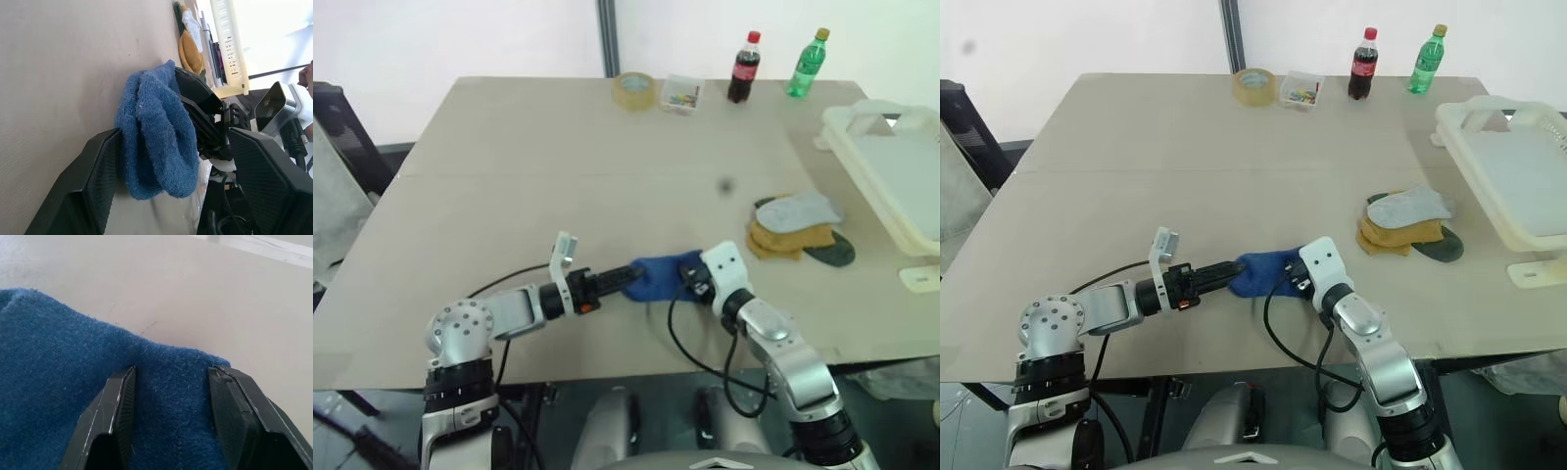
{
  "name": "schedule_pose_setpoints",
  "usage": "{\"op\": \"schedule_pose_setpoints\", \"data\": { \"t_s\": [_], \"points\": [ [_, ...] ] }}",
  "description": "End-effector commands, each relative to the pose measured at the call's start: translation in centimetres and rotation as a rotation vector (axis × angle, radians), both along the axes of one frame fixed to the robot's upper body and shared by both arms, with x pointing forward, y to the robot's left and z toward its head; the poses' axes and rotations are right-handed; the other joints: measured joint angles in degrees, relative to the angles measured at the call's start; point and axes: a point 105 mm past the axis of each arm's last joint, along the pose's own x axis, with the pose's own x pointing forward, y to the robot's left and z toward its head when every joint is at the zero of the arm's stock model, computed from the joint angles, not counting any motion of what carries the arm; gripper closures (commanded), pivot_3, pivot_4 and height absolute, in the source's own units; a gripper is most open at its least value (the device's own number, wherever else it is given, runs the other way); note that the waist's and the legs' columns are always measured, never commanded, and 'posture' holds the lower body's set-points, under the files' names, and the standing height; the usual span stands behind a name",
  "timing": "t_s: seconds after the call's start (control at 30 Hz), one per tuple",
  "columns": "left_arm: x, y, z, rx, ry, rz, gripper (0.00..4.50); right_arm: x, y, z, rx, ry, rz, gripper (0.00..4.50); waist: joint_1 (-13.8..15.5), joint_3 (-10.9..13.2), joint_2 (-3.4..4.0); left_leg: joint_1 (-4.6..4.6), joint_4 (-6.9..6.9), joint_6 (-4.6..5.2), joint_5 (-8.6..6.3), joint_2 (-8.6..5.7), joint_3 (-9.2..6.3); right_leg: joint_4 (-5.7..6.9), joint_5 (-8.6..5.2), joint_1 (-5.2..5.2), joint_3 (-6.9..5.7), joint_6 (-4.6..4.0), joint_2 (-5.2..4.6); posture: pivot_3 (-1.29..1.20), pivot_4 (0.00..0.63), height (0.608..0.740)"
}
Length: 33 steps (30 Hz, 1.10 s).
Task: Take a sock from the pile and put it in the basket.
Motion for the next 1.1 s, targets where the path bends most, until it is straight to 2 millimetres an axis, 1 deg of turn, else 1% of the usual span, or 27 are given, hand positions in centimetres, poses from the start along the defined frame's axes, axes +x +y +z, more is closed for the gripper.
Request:
{"op": "schedule_pose_setpoints", "data": {
  "t_s": [0.03,0.17,0.27,0.37,0.5,0.63,0.83,0.97,1.03,1.1],
  "points": [
    [-0.6,-0.2,0.1,-0.056,0.022,-0.013,0.82,-0.4,-0.5,-1.6,-0.028,0.070,-0.015,2.11,0.0,0.0,0.00,-0.02,0.00,0.00,0.00,0.00,0.00,0.00,0.00,0.01,0.00,0.00,0.01,0.00,0.150,0.740],
    [-0.5,-1.1,0.9,-0.144,0.015,-0.010,0.82,-0.2,-0.7,-1.6,-0.030,0.070,-0.019,2.11,0.1,0.0,0.00,-0.03,0.01,0.01,0.01,-0.01,-0.02,0.00,0.00,0.03,-0.01,0.00,0.01,0.00,0.150,0.740],
    [-0.1,-1.1,1.9,-0.228,0.005,0.022,0.82,-0.1,-0.8,-1.6,-0.035,0.071,-0.020,2.11,0.0,0.0,-0.01,-0.03,0.10,0.01,0.00,-0.01,-0.05,0.02,0.00,0.04,-0.03,0.01,0.01,0.00,0.150,0.740],
    [-0.1,-1.1,2.9,-0.314,0.002,0.042,0.82,-0.1,-0.9,-1.6,-0.040,0.069,-0.022,2.11,0.1,0.0,-0.01,-0.04,0.11,0.02,0.00,0.00,-0.09,0.05,0.00,0.05,-0.05,0.01,0.02,0.00,0.150,0.740],
    [0.1,-1.7,3.9,-0.409,0.022,0.073,0.82,0.1,-1.0,-1.7,-0.057,0.063,-0.016,2.11,0.1,0.0,-0.01,-0.04,0.14,0.02,0.01,-0.02,-0.09,0.05,0.00,0.08,-0.05,0.00,-0.01,0.00,0.150,0.740],
    [0.2,-2.6,4.7,-0.431,0.034,0.053,0.82,0.3,-1.0,-1.6,-0.069,0.055,-0.010,2.11,0.2,0.0,-0.02,-0.03,0.18,0.02,0.00,-0.03,-0.12,0.06,0.01,0.14,-0.07,-0.01,-0.05,0.00,0.150,0.740],
    [-0.2,-3.6,4.6,-0.410,0.065,0.016,0.82,0.6,-1.3,-1.3,-0.079,0.039,-0.017,2.11,0.2,0.0,-0.02,-0.01,0.21,0.03,0.01,-0.04,-0.11,0.06,0.01,0.19,-0.09,-0.01,0.02,0.00,0.150,0.740],
    [0.1,-2.6,3.8,-0.338,0.070,0.050,0.82,0.5,-1.4,-1.4,-0.082,0.041,-0.020,2.11,0.1,0.0,-0.01,0.00,0.22,0.03,0.01,-0.04,-0.11,0.06,0.01,0.19,-0.09,-0.01,0.05,0.00,0.150,0.740],
    [0.5,-1.1,3.5,-0.295,0.076,0.098,0.82,0.5,-1.3,-1.5,-0.082,0.043,-0.021,2.11,0.1,0.0,-0.01,0.00,0.21,0.03,0.01,-0.03,-0.11,0.06,0.00,0.18,-0.10,0.00,0.07,0.00,0.150,0.740],
    [0.3,-0.1,3.7,-0.280,0.078,0.106,0.82,0.4,-1.4,-1.5,-0.082,0.044,-0.023,2.11,0.1,0.0,0.00,0.00,0.21,0.03,0.01,-0.03,-0.11,0.06,0.00,0.18,-0.10,0.00,0.07,0.00,0.150,0.740]
  ]
}}
